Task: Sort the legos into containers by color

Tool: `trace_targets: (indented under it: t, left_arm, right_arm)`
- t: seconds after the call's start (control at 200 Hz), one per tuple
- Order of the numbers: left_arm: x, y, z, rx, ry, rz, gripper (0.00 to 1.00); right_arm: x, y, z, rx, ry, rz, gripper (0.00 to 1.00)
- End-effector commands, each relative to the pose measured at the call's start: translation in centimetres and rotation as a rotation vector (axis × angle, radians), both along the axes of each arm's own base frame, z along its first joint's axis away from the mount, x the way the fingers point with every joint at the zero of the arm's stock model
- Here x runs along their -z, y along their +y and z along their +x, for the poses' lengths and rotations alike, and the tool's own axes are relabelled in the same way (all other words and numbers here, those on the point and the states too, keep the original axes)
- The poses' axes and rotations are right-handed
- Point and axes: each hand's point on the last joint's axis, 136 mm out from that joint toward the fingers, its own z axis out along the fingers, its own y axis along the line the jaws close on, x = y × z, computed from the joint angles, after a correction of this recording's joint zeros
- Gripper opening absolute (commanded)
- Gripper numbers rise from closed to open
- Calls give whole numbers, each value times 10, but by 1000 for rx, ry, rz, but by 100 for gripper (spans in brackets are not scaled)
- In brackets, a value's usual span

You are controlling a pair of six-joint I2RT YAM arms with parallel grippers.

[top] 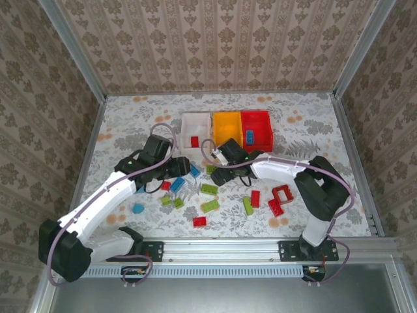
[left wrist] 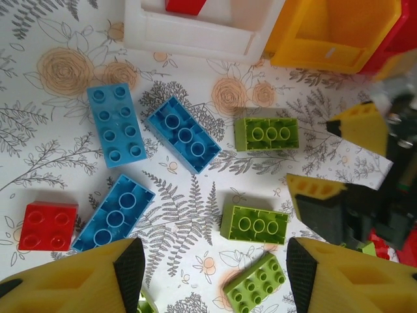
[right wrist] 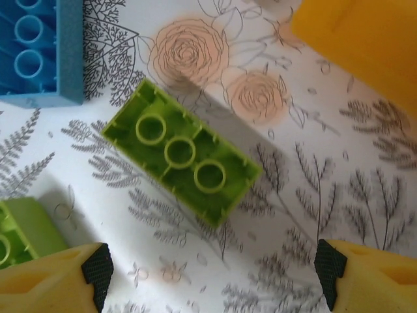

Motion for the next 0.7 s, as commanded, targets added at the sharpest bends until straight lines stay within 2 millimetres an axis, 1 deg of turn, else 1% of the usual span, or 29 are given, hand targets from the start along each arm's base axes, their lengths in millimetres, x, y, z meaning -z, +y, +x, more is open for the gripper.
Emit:
trace_targets:
  t: [0.0, 0.1, 0.27, 0.405, 0.51, 0.58, 0.695]
  left_arm:
    - [-3, 5, 0, -8, -26, -5, 63]
    - [-5, 5, 0, -11, -29, -11, 62]
    - [-6, 6, 0, -11, -26, -8, 63]
    - [-6, 5, 1, -14, -22, -10, 62]
    - [-7, 3, 2, -17, -20, -17, 62]
    - [-7, 3, 3, -17, -19, -19, 62]
    - [-8, 2, 3, -15, -21, -21, 62]
  right_arm:
    - [8, 0, 11, -65, -10, -86, 85]
    - [15, 6, 15, -88, 9, -97, 85]
    - [21, 21, 20, -106, 27, -80, 84]
    - [25, 32, 25, -114, 47, -76, 81]
    - [29, 37, 26, -110, 73, -68, 72]
    - [31, 39, 22, -110, 92, -63, 65]
    - [27, 36, 14, -107, 101, -49, 48]
